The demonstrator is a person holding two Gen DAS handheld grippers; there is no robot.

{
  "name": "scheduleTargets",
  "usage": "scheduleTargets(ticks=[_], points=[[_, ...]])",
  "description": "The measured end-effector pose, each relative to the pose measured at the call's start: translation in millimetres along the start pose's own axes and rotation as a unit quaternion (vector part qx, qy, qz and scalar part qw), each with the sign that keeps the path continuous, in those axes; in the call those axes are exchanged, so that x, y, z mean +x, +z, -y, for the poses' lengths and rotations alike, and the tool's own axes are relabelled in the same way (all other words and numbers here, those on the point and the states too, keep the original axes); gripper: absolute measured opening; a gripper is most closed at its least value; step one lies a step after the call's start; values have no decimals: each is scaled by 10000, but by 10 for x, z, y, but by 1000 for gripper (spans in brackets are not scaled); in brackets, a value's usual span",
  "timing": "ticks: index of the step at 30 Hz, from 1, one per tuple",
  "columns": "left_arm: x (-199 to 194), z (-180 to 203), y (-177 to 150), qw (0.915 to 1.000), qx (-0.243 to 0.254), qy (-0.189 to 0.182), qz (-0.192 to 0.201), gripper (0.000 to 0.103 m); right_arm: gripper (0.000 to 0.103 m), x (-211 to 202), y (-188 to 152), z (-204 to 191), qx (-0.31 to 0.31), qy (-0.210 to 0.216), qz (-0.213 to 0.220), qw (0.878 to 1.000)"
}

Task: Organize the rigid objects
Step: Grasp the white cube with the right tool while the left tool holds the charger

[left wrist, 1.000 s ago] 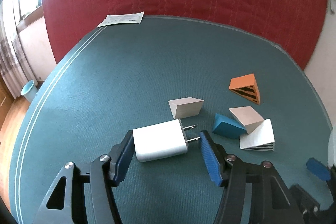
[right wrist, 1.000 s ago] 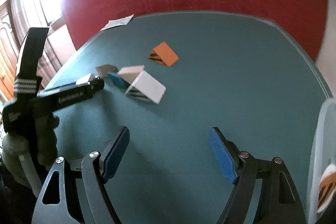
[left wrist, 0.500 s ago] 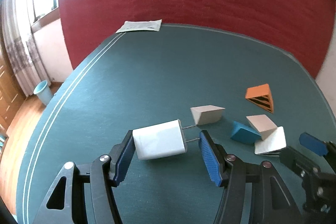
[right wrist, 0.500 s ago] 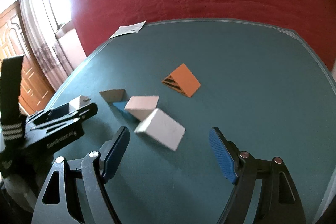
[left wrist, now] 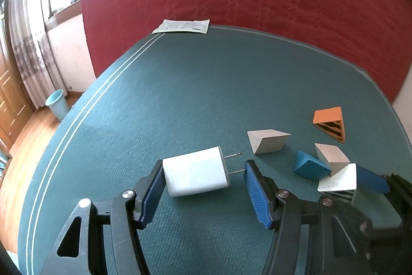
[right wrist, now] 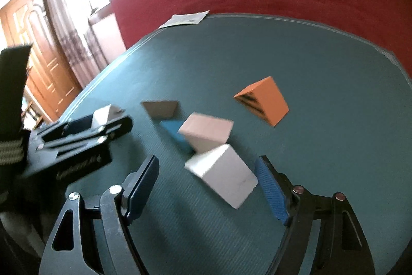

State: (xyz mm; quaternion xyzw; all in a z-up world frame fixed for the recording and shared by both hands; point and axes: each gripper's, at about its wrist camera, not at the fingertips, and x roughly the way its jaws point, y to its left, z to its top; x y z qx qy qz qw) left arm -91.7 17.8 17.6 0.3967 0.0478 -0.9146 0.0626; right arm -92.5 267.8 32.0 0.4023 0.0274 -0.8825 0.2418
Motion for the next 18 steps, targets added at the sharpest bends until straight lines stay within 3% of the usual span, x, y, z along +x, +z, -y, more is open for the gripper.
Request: scheduleTargets(ticks=[6,15,18], points=[[-22,15,-11,10000,18,17,6,64,49,-54,-61,-58,-89,-376,10,9993],[5,-7,6,10000,62,-7,21,64,42,68,58,-134,-182,-659,38,9977],[7,-2,16,10000,77,-19,24,64,35,71,65,-75,-11,-898,57,9959]])
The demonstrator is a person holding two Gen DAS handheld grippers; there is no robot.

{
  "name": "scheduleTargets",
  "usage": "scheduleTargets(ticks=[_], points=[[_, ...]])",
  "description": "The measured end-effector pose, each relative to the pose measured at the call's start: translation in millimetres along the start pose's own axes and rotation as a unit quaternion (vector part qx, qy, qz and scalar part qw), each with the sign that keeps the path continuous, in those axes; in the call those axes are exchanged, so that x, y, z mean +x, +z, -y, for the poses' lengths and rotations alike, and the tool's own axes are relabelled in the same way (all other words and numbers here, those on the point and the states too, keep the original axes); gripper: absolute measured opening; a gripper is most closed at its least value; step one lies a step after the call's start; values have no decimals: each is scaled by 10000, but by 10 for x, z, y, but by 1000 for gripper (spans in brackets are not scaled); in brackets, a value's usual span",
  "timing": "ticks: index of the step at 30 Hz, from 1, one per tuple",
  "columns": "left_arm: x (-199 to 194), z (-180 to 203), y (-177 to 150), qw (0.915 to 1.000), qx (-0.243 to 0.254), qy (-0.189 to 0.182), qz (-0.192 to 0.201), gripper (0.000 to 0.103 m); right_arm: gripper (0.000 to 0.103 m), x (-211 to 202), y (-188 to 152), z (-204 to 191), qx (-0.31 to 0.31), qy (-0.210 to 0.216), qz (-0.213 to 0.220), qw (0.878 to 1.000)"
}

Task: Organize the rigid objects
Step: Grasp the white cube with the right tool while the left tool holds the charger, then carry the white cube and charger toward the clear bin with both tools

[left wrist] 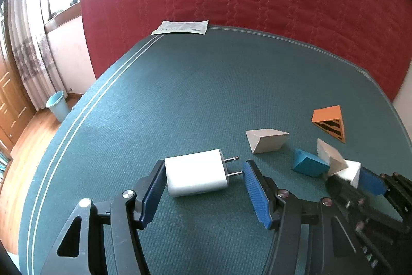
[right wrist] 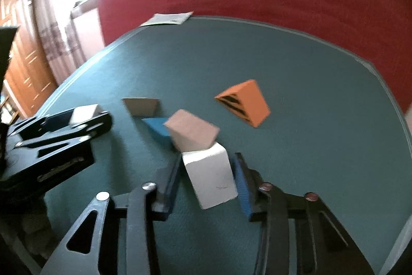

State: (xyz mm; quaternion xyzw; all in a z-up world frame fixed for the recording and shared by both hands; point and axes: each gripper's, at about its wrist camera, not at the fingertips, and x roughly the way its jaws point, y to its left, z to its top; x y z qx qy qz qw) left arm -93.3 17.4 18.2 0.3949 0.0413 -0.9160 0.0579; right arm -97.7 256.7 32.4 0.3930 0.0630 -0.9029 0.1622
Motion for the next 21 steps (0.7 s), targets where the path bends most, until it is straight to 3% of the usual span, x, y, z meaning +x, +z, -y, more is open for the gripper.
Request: scheduleTargets(ticks=[1,6,21], points=[[-3,1,-2,10000,14,-5,6,64,31,8,3,58,142,-47,1,9999],[-7,23,-6,10000,78,-35,40,63,31,-17,-10,227,508,-103,28,9987],[-35,104,5,9994,253,-195,152,60,32,-156,-179,265,502,-82,42,9987]])
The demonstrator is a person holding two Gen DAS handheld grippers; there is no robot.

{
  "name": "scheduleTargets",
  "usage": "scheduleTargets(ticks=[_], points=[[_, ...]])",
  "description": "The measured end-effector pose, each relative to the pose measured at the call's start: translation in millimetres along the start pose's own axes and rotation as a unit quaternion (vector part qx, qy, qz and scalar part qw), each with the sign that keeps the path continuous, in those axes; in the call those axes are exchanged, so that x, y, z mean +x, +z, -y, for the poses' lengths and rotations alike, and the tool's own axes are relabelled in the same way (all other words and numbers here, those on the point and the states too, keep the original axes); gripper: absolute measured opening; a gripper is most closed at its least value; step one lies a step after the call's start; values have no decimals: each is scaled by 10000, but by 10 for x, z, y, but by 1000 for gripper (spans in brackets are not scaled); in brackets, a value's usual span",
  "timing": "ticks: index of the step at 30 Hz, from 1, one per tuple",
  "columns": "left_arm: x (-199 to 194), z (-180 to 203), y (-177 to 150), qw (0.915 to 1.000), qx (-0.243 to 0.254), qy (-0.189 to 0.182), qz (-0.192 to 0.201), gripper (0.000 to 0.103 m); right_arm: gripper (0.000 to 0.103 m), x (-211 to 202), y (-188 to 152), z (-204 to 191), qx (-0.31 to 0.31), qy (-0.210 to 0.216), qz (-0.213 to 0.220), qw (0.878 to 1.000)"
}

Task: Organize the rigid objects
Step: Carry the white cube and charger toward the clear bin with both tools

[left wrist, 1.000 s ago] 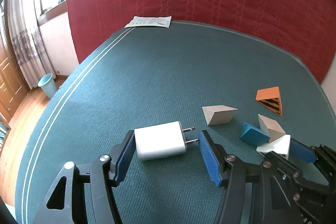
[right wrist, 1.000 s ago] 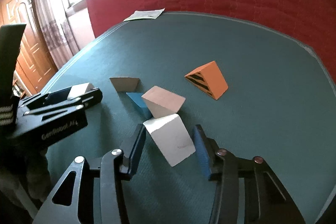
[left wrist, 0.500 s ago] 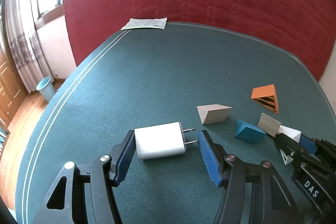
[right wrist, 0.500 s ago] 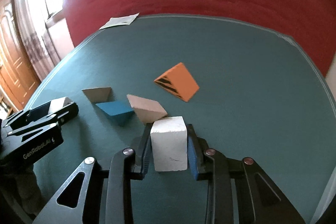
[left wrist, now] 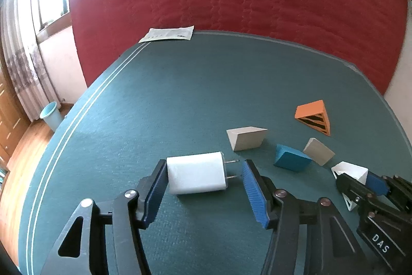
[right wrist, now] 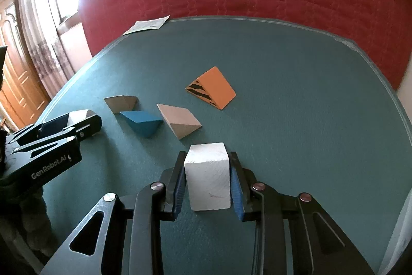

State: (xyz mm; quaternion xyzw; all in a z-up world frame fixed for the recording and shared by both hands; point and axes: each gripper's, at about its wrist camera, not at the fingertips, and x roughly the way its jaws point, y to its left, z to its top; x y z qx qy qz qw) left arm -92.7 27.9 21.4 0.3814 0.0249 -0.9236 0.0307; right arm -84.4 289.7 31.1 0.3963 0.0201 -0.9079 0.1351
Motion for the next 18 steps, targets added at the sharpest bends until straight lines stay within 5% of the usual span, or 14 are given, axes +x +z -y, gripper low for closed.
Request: scheduleTargets(ticks=[14,18], points=[[-11,-29,-28,9998,-42,-210,-43,59,32,-92,-123,-9,21,-96,8,10000],[0,-75,-33,9996,-172,-223,-102,68,32,-145,-183,9,33,-88,32,10000]])
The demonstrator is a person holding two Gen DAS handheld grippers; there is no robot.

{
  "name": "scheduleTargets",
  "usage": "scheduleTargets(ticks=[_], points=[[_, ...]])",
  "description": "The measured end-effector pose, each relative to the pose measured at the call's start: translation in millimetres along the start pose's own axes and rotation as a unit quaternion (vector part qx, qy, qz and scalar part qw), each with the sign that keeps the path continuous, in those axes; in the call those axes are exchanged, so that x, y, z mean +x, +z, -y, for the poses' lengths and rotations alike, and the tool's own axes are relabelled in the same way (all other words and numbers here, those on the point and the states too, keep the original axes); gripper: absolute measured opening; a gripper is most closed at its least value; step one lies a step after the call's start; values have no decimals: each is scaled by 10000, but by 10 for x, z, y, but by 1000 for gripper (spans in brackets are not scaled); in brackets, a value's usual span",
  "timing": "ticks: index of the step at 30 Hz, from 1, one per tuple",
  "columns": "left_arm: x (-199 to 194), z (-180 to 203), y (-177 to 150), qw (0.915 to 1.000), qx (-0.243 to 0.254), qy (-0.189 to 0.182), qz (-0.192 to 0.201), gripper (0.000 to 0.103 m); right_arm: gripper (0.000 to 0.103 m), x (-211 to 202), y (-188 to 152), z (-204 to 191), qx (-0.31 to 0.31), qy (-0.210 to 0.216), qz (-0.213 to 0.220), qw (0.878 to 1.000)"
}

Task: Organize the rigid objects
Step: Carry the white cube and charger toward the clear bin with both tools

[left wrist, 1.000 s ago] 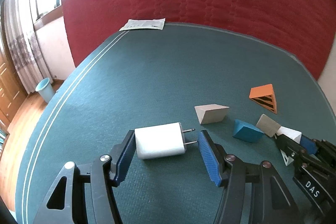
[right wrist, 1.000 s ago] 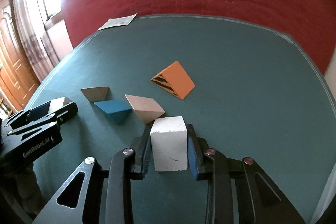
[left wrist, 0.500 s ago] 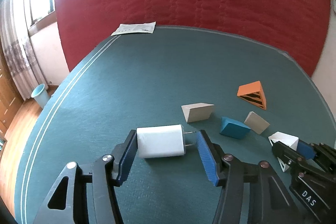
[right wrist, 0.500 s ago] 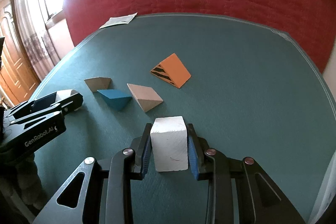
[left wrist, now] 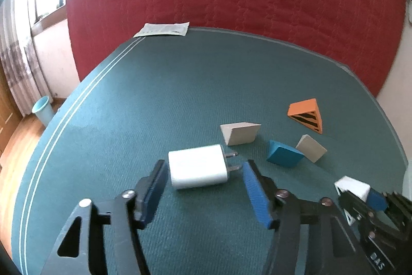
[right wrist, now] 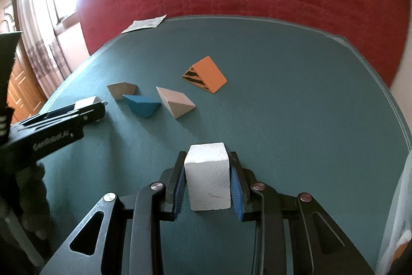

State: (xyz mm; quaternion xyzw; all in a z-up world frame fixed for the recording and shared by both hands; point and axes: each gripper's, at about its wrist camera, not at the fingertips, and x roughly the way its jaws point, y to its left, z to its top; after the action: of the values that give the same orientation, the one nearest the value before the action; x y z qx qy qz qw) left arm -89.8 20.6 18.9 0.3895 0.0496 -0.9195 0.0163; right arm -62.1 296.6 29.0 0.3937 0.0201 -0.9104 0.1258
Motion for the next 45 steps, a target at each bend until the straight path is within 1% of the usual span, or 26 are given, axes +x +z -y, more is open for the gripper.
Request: scheduleTargets(ticks=[3,14,16,18,21,26,33,39,45], points=[[-10,-7,-12,10000,-42,13,-3,71,32,-35,-55,44,98,54,12,9999],[38,48,-39,9997,86,101,-221,71,32,-107,-139,163,400,324,98,9986],[26,55,-46,9997,118,82,-216,69,32,-120,-154,172,421,360,121,9984],[21,51,-44,9997,136,69,-205,62,32,-145,-182,174,439,373,151,9982],[32,29,-16,9997,122,8,-190,60,31,-194,-219,161,422,394,218,9981],[-24,21,-9,9999,113,-62,-80,60,31,-306,-304,134,328,335,296,9985],[-164,98,-64,9996,270,-10,116,60,31,-511,-376,237,320,281,363,9984],[-272,180,-150,9990,409,-43,156,60,31,-797,-408,474,513,194,572,9969],[-392,353,-268,9978,619,-150,173,60,31,-1060,-570,785,793,-54,710,9943]])
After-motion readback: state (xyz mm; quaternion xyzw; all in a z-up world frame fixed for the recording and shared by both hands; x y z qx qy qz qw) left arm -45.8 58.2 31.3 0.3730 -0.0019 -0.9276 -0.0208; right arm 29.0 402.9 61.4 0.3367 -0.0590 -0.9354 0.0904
